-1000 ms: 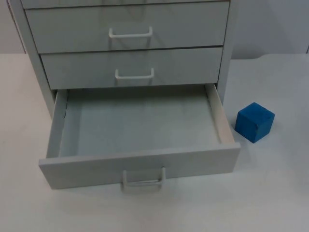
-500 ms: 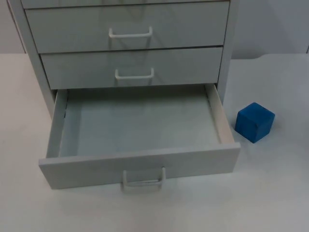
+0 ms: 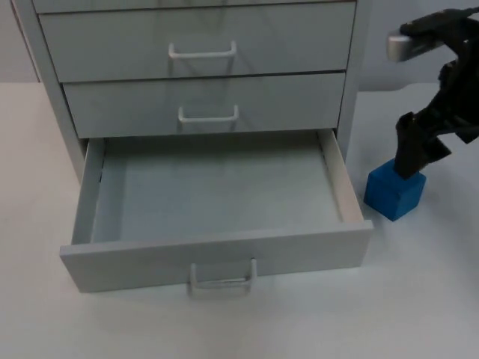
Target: Open the drawer with the left hand, place the block into the drawer with the right hand, then close the drawer with the left hand.
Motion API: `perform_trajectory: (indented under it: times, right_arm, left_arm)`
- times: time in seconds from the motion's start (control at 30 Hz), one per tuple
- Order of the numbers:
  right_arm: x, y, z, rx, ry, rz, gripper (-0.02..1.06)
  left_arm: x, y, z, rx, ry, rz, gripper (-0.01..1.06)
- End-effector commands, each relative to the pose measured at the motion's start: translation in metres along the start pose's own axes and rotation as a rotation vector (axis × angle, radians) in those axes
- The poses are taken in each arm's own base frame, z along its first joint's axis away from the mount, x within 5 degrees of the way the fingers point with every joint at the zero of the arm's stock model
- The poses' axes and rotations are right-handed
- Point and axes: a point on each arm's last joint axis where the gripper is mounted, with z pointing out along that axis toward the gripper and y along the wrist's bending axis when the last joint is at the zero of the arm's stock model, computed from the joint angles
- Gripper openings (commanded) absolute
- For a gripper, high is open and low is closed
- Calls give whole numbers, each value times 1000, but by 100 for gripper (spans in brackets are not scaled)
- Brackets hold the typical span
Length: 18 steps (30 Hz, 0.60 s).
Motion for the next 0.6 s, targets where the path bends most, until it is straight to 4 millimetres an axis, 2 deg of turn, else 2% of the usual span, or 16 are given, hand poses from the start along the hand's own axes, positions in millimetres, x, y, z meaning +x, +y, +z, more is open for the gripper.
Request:
perform_trajectory:
  times: [0.0, 0.07, 0.17, 0.43, 0.57]
  right_arm:
    - [-6, 4, 5, 6, -23, -44, 96]
    - [-7, 7, 7, 6, -28, -64, 96]
    - [-9, 13, 22, 2, -24, -92, 96]
    - [-3, 15, 52, -12, 15, -88, 95]
    - [-2, 15, 64, -13, 20, -87, 87]
  left_arm:
    - [1, 1, -1, -4, -11, -2, 105]
    - [1, 1, -1, -4, -11, -2, 105]
    - [1, 1, -1, -4, -11, -2, 105]
    - [1, 1, -1, -4, -11, -2, 105]
    - [1, 1, -1, -4, -11, -2, 105]
